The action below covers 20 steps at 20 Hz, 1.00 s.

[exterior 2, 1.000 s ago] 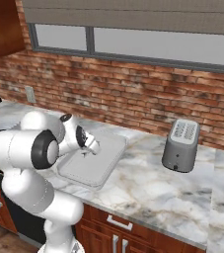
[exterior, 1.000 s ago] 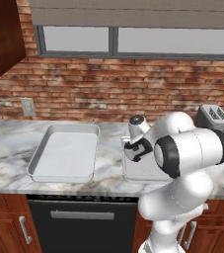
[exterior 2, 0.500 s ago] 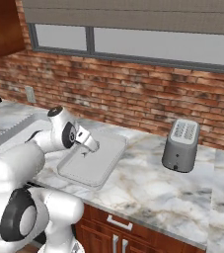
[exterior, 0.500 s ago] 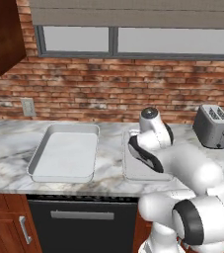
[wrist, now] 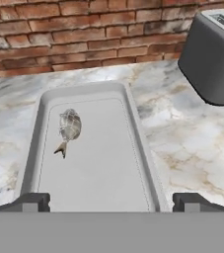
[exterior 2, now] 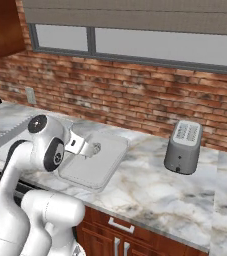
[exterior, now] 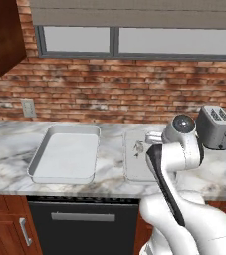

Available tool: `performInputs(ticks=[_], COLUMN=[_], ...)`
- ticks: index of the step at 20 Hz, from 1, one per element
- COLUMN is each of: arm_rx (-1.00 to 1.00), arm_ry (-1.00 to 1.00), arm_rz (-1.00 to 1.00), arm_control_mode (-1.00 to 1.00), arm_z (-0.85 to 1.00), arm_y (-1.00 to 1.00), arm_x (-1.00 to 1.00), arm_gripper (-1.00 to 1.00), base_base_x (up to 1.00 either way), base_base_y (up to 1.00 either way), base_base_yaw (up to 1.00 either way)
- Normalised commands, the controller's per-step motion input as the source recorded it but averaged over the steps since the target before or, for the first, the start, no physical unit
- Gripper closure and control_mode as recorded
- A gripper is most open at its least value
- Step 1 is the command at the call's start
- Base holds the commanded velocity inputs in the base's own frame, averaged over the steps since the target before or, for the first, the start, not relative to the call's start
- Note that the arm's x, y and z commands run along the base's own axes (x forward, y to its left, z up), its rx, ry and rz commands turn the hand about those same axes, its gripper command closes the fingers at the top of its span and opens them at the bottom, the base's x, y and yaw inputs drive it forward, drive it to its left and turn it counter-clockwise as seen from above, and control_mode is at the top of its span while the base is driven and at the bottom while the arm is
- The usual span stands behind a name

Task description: Place one corn and one fish in each tupperware on the nearby counter, to pack two identical lunches.

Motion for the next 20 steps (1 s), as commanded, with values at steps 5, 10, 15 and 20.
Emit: performInputs(ticks=[5,10,15,20], arm_rx=[0.0,0.0,-0.05,-0.03], arm_ry=[-0.05,0.0,-0.05,0.0], arm_rz=[0.11,0.15,0.24,0.12], arm_control_mode=[-1.0,-1.0,-1.0,1.0], arm_z=[0.75,0.79,-0.12,-0.13], arm_y=[-0.12,0.03,0.38,0.2], arm_x=[-0.92,-0.77,-0.69,-0.34], arm_gripper=[-1.0,-1.0,-1.0,-1.0], base_base_x=[0.0,0.0,0.0,-0.59], base_base_y=[0.0,0.0,0.0,0.19], base_base_yaw=[0.0,0.0,0.0,0.11])
